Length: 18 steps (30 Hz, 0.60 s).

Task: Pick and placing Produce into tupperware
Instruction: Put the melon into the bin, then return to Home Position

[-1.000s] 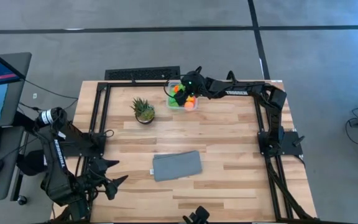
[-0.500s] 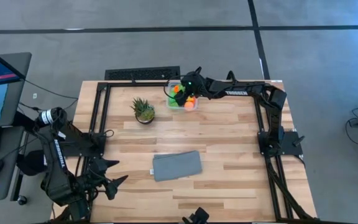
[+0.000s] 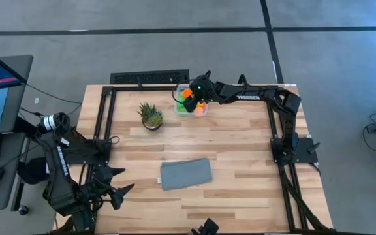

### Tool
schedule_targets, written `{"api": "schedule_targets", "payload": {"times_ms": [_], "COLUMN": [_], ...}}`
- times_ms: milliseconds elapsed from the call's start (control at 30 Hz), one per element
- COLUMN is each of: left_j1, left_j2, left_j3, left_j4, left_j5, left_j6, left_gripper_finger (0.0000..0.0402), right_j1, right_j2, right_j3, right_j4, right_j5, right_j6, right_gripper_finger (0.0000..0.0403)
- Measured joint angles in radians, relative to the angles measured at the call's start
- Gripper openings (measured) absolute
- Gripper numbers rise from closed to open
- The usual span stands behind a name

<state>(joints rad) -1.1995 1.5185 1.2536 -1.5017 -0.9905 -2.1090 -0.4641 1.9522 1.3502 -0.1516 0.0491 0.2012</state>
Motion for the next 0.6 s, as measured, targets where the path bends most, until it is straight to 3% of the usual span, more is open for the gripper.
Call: {"api": "schedule_targets", "payload": {"times_ms": [367,600], "left_j1": [0.000,0.000], "left_j2": [0.000,0.000], "left_j3": [0.000,0.000], "left_j4": [0.000,-0.005], "left_j5": [0.000,0.000], "left_j6": [0.001,0.004], "left_gripper_finger": [0.0360,0.0360], "right_j1": [0.015,0.013], "right_j2": [-0.005,-0.092], "right_j3": [0.000,0.000], "right_j4": [-0.002,-0.015], "right_j5": [0.004,0.025], "right_j6": [-0.025,-0.046], "right_gripper_finger": [0.0257,0.0257]}}
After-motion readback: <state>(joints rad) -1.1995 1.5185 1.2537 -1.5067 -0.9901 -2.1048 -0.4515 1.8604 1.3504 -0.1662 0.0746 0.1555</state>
